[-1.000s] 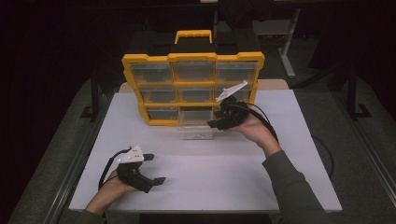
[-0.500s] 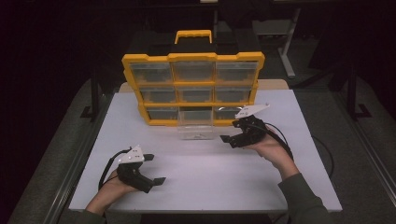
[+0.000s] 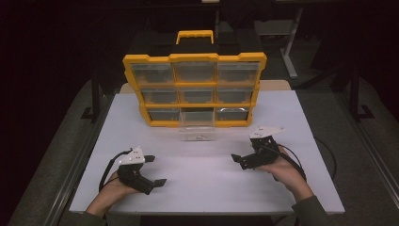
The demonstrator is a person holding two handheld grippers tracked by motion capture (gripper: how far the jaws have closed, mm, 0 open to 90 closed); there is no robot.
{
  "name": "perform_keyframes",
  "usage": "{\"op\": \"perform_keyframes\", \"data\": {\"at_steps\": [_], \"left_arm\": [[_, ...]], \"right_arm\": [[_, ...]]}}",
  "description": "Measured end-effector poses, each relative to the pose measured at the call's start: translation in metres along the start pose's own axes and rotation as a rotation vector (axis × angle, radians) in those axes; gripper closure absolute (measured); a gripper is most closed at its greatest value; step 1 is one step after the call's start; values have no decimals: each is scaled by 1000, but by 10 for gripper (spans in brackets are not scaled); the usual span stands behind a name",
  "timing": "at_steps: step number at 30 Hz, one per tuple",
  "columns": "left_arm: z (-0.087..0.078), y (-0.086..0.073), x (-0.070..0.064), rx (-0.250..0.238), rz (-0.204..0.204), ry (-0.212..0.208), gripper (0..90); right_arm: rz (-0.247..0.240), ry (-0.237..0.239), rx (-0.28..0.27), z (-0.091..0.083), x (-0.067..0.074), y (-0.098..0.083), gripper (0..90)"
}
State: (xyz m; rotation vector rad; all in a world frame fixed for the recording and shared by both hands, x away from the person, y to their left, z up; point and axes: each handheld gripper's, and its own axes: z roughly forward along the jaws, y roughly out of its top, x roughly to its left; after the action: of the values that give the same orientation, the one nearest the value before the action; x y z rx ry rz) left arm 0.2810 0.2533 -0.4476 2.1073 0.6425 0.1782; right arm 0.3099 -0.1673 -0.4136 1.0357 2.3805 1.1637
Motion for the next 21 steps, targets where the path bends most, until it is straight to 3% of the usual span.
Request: {"op": "perform_keyframes", "data": {"at_steps": [14,21], "left_arm": [[0,0,1,3,4,6,0],[0,-1,1,12,12,11,0]], "right_arm": [[14,-13,-56,-18,7,-47,9],[-8,-22,-15,-16,8,-62,9]]}}
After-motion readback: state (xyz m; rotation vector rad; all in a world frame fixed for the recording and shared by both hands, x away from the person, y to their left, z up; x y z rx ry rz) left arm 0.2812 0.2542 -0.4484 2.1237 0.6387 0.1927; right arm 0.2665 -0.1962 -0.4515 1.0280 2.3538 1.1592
